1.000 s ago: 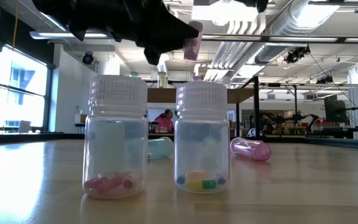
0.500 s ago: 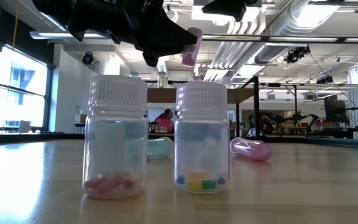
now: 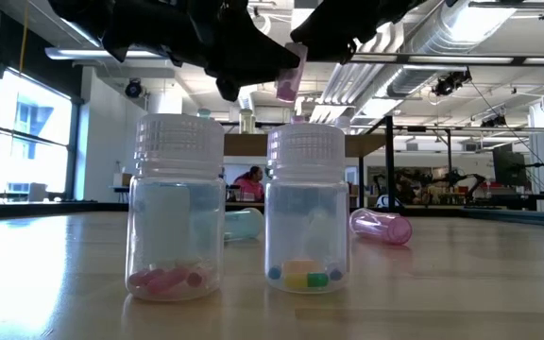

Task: Pick and place medicine bottles onto shelf by color
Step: Put the bottom pink pill bottle on the shelf aligned with the other pink pill bottle

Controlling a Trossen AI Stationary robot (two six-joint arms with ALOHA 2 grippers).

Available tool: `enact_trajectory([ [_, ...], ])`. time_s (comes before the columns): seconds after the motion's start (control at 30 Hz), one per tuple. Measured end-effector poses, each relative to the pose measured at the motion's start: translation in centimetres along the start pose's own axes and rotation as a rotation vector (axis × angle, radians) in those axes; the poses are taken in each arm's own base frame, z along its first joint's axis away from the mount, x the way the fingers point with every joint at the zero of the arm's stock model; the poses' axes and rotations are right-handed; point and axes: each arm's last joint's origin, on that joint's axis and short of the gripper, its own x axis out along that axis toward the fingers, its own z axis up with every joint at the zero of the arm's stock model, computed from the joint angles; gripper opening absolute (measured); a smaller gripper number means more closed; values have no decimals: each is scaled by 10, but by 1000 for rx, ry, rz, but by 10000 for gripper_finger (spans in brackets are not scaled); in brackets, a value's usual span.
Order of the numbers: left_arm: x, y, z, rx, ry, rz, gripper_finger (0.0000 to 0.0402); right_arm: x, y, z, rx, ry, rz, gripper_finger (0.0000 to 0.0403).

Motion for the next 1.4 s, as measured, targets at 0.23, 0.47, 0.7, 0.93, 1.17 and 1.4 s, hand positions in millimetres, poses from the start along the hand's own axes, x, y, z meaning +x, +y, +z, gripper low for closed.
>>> enact_trajectory([
  [0.23, 0, 1, 2, -19, -24, 42, 90, 0, 0, 0, 14, 4, 2, 240],
  [0.47, 0, 1, 3, -22, -37, 45, 90, 0, 0, 1, 17, -10, 1, 228],
  [0.7, 0, 1, 6, -21, -59, 43, 90, 0, 0, 1, 17, -10, 1, 180],
  [0.93, 0, 1, 6, -14, -64, 41, 90, 0, 0, 2, 16, -21, 1, 161],
  [1.17, 0, 1, 6, -13, -63, 39, 90, 0, 0, 2, 17, -18, 1, 120],
  [1.4, 0, 1, 6, -13, -63, 39, 90, 0, 0, 1, 16, -14, 1, 107],
])
